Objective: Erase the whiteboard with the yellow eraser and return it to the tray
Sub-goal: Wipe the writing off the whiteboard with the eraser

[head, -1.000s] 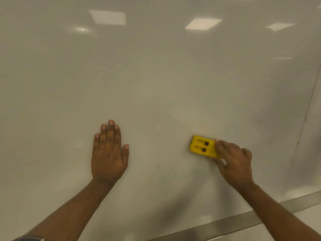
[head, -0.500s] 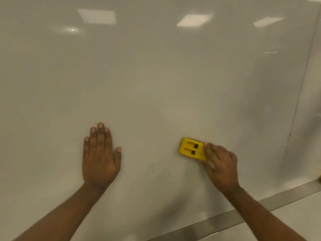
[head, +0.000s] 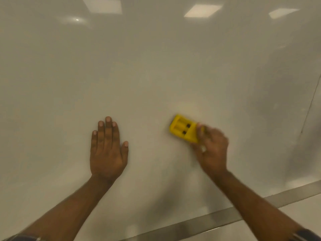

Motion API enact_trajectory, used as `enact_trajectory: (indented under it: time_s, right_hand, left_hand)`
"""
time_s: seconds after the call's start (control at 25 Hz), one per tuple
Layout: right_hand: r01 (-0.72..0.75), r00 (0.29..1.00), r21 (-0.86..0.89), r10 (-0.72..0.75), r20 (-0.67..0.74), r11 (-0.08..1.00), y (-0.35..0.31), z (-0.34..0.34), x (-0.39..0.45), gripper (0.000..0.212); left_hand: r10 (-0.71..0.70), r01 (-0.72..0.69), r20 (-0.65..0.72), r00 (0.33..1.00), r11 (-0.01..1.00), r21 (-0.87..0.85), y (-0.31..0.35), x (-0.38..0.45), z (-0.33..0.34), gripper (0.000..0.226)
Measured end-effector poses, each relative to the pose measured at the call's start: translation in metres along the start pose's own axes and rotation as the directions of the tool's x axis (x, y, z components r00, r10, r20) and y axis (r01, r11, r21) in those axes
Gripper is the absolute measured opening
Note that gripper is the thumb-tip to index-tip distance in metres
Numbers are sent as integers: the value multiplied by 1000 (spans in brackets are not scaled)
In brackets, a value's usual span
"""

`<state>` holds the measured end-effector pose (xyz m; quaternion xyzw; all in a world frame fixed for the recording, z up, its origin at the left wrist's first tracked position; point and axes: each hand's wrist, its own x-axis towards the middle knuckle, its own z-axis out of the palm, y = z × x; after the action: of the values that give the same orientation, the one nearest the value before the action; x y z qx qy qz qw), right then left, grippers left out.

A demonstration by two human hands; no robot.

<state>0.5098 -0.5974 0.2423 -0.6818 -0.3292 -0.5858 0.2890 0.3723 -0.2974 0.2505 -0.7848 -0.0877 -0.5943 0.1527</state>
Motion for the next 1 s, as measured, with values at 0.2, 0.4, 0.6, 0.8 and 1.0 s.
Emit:
enact_trajectory:
  time_s: [0.2, 0.4, 0.6, 0.8, 1.0]
  right_hand:
    - [394, 894, -155, -338, 295, 906, 13, -19, -64, 48]
    - [-46, 999, -130, 49, 23, 990, -8, 0, 6, 52]
    - [133, 987, -59, -127, 99, 989, -69, 29, -50, 46]
    - [443, 843, -145, -357, 403, 885, -28, -7, -131, 51]
    - [94, 976, -244, -41, 216, 965, -5, -18, -65, 42]
  left_hand:
    - [17, -17, 12, 1000, 1000, -21, 2, -11, -2, 68]
    - [16, -16, 21, 1000, 1000, -12, -1, -17, 2, 69]
    - [43, -42, 17, 999, 999, -25, -1, -22, 3, 68]
    - [89, -88, 47, 995, 996, -23, -5, -32, 3, 68]
    - [69, -69, 25, 997, 998, -6, -1, -36, 7, 66]
